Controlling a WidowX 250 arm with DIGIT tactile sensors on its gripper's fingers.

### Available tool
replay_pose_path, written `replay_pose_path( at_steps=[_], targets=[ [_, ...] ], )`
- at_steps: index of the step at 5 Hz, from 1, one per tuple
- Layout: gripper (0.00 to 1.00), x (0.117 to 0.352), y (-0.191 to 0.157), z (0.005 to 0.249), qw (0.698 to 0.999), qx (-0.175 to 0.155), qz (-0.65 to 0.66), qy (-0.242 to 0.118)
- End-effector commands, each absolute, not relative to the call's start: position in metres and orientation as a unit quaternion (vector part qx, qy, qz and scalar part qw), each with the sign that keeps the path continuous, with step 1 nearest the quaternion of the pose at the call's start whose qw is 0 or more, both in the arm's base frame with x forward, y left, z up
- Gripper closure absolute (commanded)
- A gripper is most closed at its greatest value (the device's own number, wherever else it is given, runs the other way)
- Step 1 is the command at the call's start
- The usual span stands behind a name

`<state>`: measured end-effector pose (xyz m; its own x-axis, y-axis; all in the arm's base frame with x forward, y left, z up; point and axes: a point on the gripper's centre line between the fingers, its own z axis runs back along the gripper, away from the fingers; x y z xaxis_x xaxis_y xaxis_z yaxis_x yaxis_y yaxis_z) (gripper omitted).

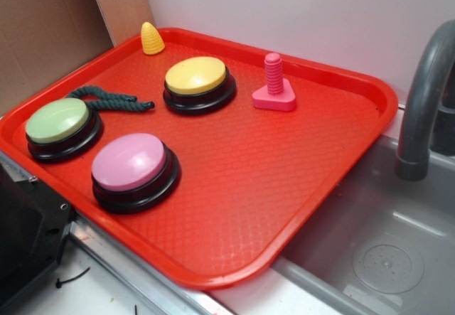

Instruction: Push the pink button.

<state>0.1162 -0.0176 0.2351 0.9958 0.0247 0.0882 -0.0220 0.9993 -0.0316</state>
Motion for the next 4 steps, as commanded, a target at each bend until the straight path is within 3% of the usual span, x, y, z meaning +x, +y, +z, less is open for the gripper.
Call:
replay_pose_path(
  at_steps=[1, 3, 4],
  targets=[
    [0.0, 0.116, -0.018, 0.235, 0.999, -0.015, 0.012, -0.044],
    [0.0, 0.161, -0.045, 0.147, 0.982, 0.016, -0.183, -0.04],
    [0.0, 0.164, -0.053, 0.112, 0.976, 0.011, -0.215, -0.023]
  ],
)
